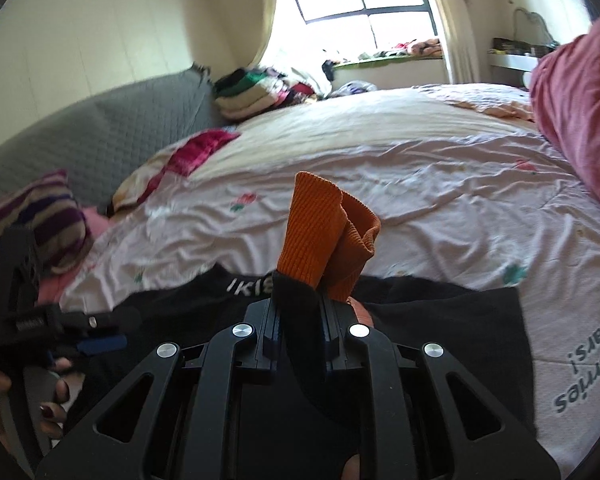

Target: Fold small clothes

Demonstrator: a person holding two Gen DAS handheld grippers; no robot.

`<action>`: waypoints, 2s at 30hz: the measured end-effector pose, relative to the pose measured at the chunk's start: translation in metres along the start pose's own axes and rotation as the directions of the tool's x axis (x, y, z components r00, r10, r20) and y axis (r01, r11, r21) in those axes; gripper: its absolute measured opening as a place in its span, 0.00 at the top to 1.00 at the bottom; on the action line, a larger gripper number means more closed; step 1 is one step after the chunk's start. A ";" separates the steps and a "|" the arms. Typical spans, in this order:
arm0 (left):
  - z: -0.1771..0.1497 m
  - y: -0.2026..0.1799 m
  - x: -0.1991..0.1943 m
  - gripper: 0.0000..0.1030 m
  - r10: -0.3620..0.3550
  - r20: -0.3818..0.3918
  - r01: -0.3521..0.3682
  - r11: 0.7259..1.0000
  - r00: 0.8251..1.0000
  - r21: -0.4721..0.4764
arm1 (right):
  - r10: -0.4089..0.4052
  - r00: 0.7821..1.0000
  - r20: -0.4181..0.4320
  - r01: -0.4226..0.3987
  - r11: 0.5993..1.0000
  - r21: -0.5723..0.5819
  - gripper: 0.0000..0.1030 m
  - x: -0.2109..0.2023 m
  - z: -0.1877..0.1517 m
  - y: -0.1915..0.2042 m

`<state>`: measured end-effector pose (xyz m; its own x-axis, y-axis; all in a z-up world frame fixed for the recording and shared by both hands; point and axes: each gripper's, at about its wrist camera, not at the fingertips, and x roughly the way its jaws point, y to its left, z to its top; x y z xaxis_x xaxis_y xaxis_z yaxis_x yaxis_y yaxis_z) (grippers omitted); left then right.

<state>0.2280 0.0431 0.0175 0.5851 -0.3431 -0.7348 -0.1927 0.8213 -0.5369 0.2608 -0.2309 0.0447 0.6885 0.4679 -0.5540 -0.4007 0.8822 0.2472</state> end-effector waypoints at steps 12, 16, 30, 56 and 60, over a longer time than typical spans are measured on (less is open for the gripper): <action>-0.010 -0.004 0.043 0.09 -0.128 -0.085 0.124 0.991 0.988 -0.050 | 0.111 0.992 -0.058 -0.109 0.993 0.040 0.45 -0.010 -0.004 -0.005; -0.021 -0.020 0.065 0.27 -0.146 -0.134 0.145 0.989 0.980 -0.021 | 0.077 0.996 -0.051 -0.072 0.993 0.094 0.45 -0.015 0.001 -0.027; -0.020 -0.055 0.061 0.93 -0.089 -0.064 0.097 0.984 0.994 0.151 | -0.030 0.999 0.034 0.021 0.967 0.255 0.45 -0.054 0.024 -0.097; -0.003 -0.008 -0.055 0.88 0.039 0.193 -0.077 0.978 0.981 0.194 | -0.120 0.992 -0.045 0.125 0.984 0.130 0.44 -0.037 0.013 -0.076; -0.005 -0.006 -0.057 0.77 0.104 0.234 -0.155 0.965 0.967 0.210 | -0.116 0.990 -0.080 0.121 0.991 0.053 0.44 -0.024 0.005 -0.055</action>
<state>0.1919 0.0561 0.0606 0.7298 -0.1397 -0.6692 -0.1112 0.9416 -0.3178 0.2693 -0.2906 0.0488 0.6796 0.3565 -0.6411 -0.2821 0.9338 0.2202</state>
